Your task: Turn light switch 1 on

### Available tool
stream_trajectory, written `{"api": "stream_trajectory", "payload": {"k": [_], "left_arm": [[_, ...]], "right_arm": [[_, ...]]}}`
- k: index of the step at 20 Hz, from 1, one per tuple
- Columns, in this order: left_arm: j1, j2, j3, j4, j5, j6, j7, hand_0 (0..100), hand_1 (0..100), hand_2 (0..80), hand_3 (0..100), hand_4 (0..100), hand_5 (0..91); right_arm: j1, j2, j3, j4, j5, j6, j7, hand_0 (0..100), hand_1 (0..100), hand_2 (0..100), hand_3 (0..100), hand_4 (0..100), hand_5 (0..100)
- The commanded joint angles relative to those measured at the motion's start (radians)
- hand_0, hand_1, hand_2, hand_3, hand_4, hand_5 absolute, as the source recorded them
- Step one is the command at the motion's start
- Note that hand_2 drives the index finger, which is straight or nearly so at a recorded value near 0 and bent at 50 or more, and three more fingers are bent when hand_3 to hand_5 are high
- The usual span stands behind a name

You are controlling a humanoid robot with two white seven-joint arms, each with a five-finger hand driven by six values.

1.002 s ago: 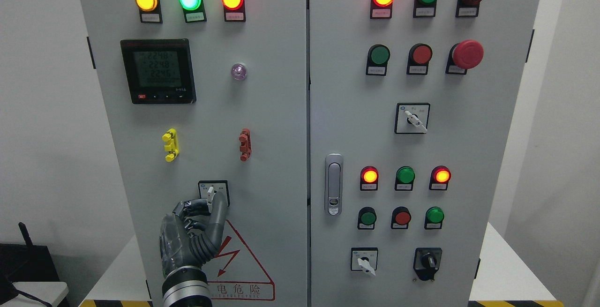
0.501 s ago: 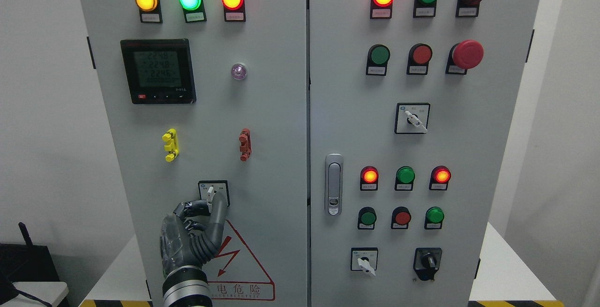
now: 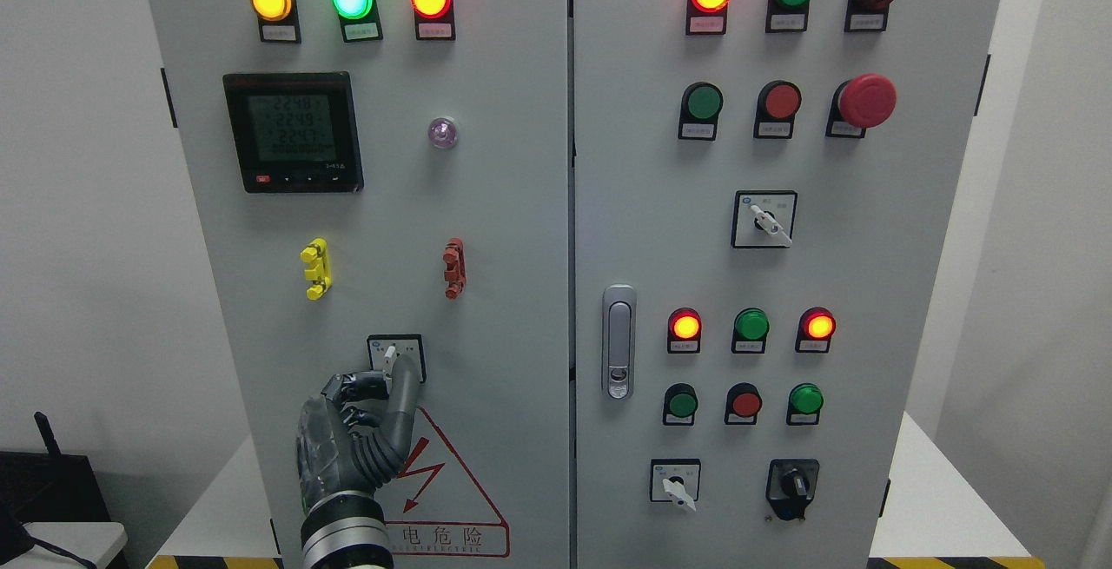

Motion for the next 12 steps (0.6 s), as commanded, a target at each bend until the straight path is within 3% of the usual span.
{"api": "stream_trajectory", "payload": {"k": [1, 12], "left_arm": [[-0.002, 0.000, 0.000, 0.001, 0.000, 0.002, 0.000, 29, 40, 42.8, 59, 77, 82.0], [-0.014, 0.001, 0.000, 0.004, 0.002, 0.009, 0.000, 33, 38, 43.0, 60, 78, 81.9]], "right_arm": [[0.000, 0.000, 0.000, 0.000, -0.018, 0.001, 0.001, 12, 39, 0, 0, 0, 0], [0.000, 0.000, 0.000, 0.000, -0.018, 0.001, 0.001, 12, 39, 0, 0, 0, 0]]}}
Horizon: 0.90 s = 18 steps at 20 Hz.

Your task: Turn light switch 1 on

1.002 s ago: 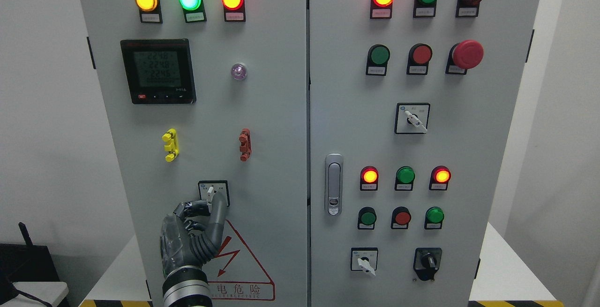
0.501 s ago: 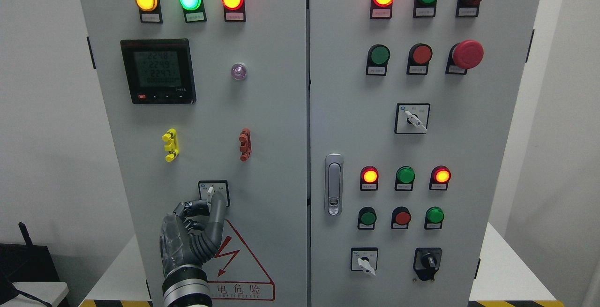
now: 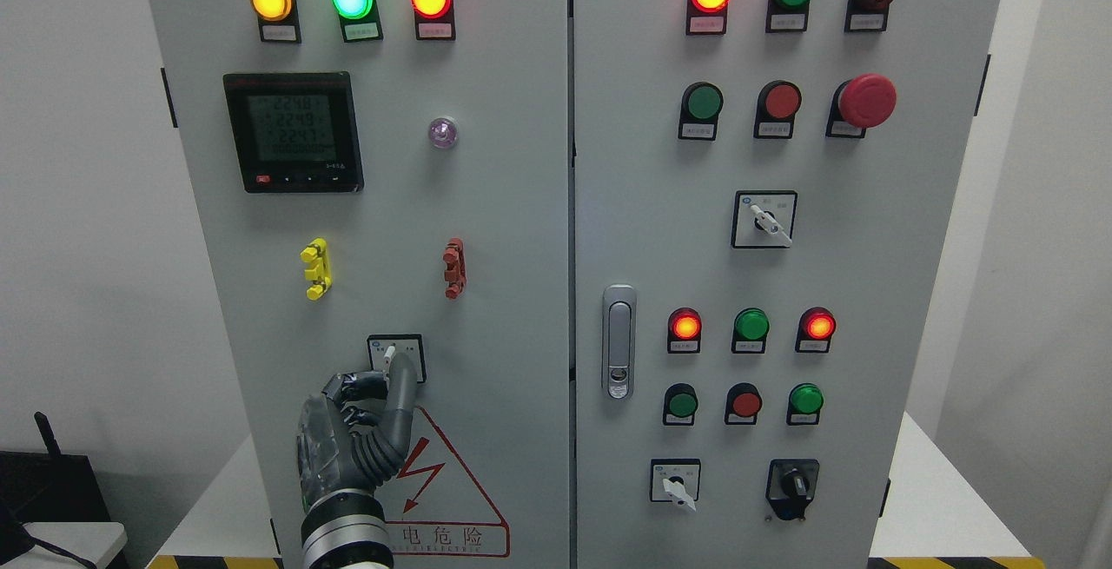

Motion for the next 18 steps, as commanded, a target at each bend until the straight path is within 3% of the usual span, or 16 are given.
{"api": "stream_trajectory", "payload": {"k": [1, 18], "left_arm": [[-0.008, 0.001, 0.000, 0.004, 0.001, 0.000, 0.000, 33, 38, 43.0, 59, 78, 81.9], [-0.011, 0.001, 0.000, 0.005, 0.002, 0.017, -0.007, 35, 42, 43.1, 59, 78, 81.8]], "right_arm": [[0.000, 0.000, 0.000, 0.000, -0.018, 0.001, 0.001, 12, 39, 0, 0, 0, 0], [0.000, 0.000, 0.000, 0.000, -0.018, 0.001, 0.001, 12, 39, 0, 0, 0, 0]]}}
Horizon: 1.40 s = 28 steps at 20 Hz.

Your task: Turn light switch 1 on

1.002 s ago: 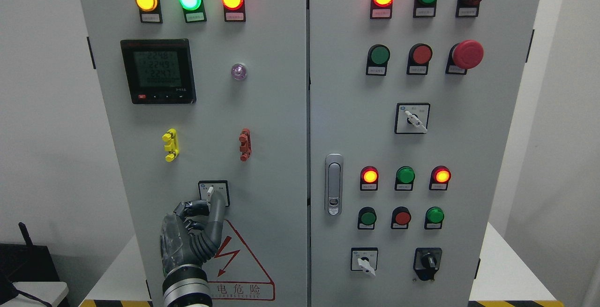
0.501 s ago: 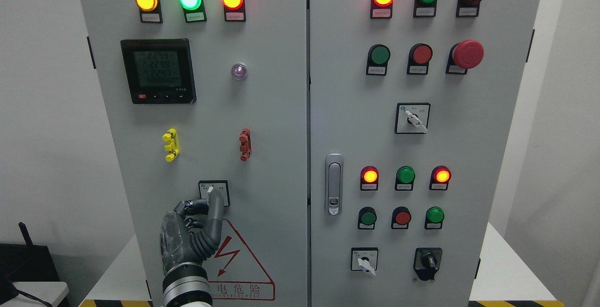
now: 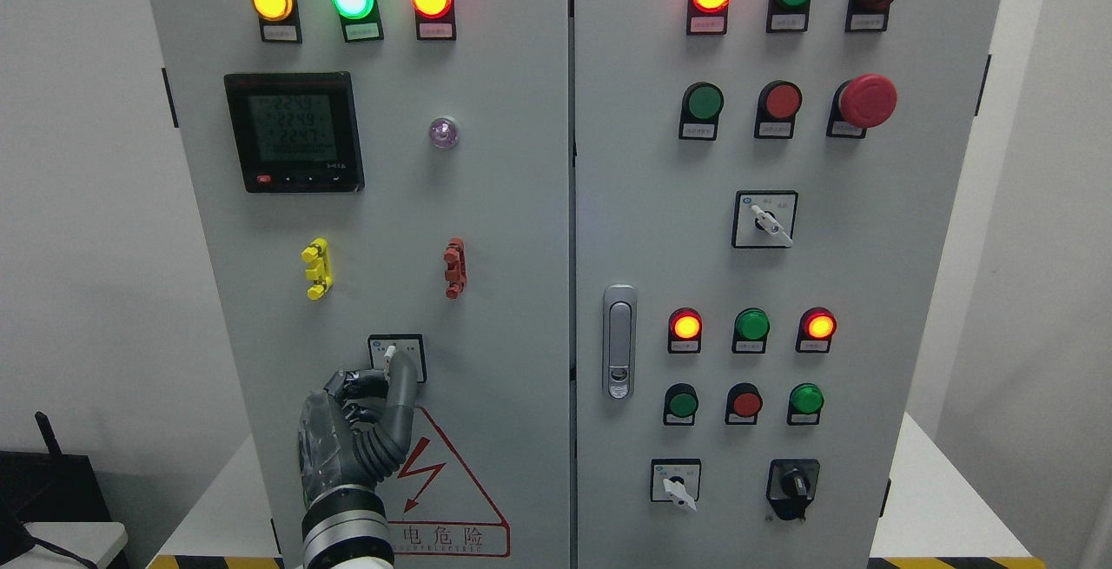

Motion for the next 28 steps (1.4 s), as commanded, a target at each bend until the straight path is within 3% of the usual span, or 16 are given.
{"api": "stream_trajectory", "payload": {"k": [1, 14, 28], "left_arm": [[-0.001, 0.000, 0.000, 0.002, 0.000, 0.002, -0.002, 35, 42, 43.1, 59, 78, 81.8], [-0.001, 0.000, 0.000, 0.002, 0.000, 0.002, -0.002, 42, 36, 43.3, 60, 78, 81.8], [-0.001, 0.000, -0.003, 0.005, 0.000, 0.003, -0.004, 46, 37, 43.7, 60, 78, 81.5]], "right_arm": [[0.000, 0.000, 0.000, 0.000, -0.017, 0.001, 0.001, 12, 39, 0, 0, 0, 0], [0.000, 0.000, 0.000, 0.000, -0.018, 0.001, 0.001, 12, 39, 0, 0, 0, 0], [0.000, 0.000, 0.000, 0.000, -0.018, 0.001, 0.001, 12, 39, 0, 0, 0, 0]]}}
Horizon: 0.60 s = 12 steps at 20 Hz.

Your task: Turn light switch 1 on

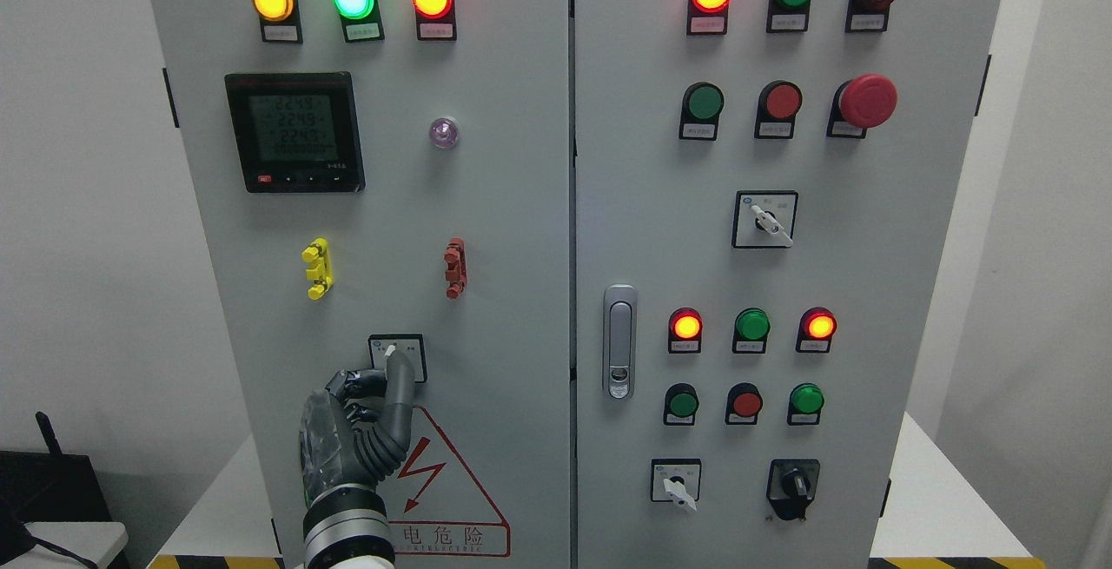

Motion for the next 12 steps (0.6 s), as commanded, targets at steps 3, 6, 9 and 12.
{"api": "stream_trajectory", "payload": {"k": [3, 6, 9, 12], "left_arm": [[0.000, 0.000, -0.002, 0.008, 0.000, 0.001, -0.003, 48, 37, 43.7, 60, 78, 81.4], [0.000, 0.002, -0.001, 0.008, 0.000, 0.001, -0.005, 50, 37, 44.0, 60, 78, 81.4], [-0.005, 0.002, -0.002, 0.009, 0.000, 0.001, -0.005, 52, 37, 44.0, 60, 78, 81.3], [-0.006, 0.002, -0.001, 0.009, 0.000, 0.001, -0.005, 54, 37, 44.6, 60, 78, 81.3]], "right_arm": [[0.000, 0.000, 0.000, 0.000, -0.018, 0.001, 0.001, 12, 39, 0, 0, 0, 0], [0.000, 0.000, 0.000, 0.000, -0.017, 0.001, 0.001, 12, 39, 0, 0, 0, 0], [0.000, 0.000, 0.000, 0.000, -0.017, 0.001, 0.001, 12, 39, 0, 0, 0, 0], [0.000, 0.000, 0.000, 0.000, -0.017, 0.001, 0.001, 12, 39, 0, 0, 0, 0]]}}
